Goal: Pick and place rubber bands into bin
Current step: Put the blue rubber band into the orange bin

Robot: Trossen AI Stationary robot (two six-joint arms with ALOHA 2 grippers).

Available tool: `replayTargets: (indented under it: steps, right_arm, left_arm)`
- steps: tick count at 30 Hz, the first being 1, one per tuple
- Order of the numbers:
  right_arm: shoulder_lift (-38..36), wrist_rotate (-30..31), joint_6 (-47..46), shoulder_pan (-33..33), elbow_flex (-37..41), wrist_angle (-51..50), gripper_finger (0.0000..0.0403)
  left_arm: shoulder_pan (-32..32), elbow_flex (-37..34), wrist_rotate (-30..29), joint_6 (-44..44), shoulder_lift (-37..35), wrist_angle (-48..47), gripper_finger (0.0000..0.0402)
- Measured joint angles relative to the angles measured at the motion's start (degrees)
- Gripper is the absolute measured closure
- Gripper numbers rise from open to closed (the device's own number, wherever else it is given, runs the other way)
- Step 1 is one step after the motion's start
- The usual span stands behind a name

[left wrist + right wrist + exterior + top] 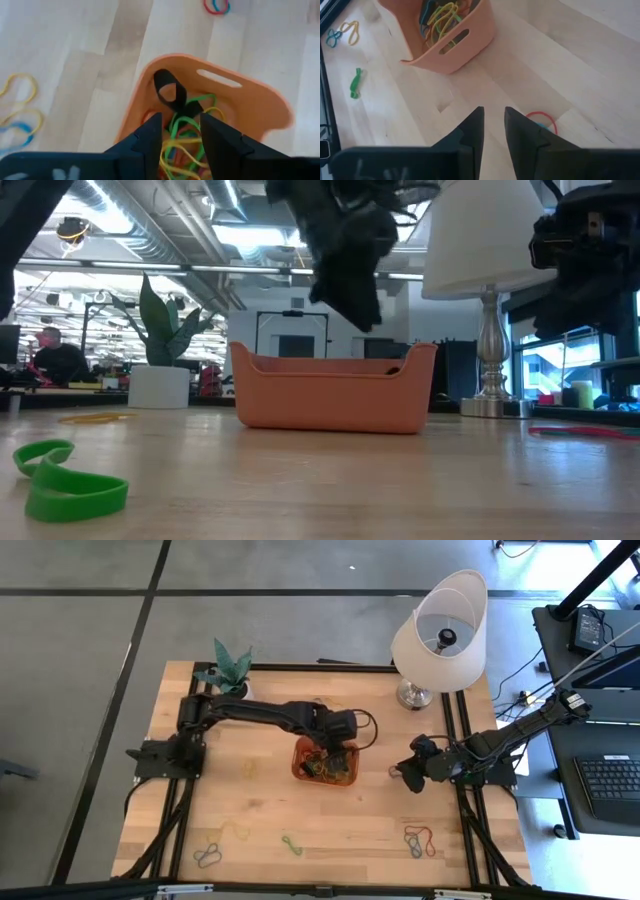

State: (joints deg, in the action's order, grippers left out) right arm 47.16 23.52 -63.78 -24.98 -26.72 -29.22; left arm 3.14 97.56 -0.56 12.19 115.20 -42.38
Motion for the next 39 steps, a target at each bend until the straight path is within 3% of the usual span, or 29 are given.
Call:
replayTargets:
  steps: [5, 16, 20, 23, 27, 32, 35, 39]
  right_arm:
    - [0.0, 0.0, 2.6, 0.0, 0.0, 0.1, 0.0323]
    - [0.0, 0.1, 4.5, 0.0, 0.0, 0.3, 0.0323]
    - [0.0, 2.4, 4.5, 0.0, 0.0, 0.4, 0.0323]
    - [0.0, 4.1, 7.0, 0.0, 0.0, 3.1, 0.0323]
    - [0.4, 4.6, 12.6, 0.7, 0.0, 12.0, 0.0332]
    - [4.5, 6.6, 19.5, 3.7, -2.2, 22.5, 0.0381]
    - [9.6, 7.5, 24.3, 6.4, -7.6, 22.6, 0.0396]
    - [18.3, 8.5, 30.7, 11.0, -18.2, 20.9, 0.0395]
  left_arm:
    - [-0.4, 0.0, -3.5, 4.9, -3.6, -5.6, 0.0286]
    - [-6.8, -2.8, -8.5, 14.0, -4.9, -18.7, 0.0354]
    - [-10.0, -5.9, -5.9, 13.9, -5.1, -21.7, 0.0394]
    - [-11.3, -10.5, -5.5, 14.7, -6.7, -21.2, 0.0398]
    - [-12.7, -19.9, -5.9, 15.8, -13.3, -14.2, 0.0401]
    - [-13.8, -36.1, -7.3, 18.0, -27.3, -3.7, 0.0400]
    - [-14.0, -44.7, -7.5, 18.6, -36.0, 1.5, 0.0401]
    - [-14.0, -51.0, -9.0, 17.7, -46.4, 5.5, 0.0399]
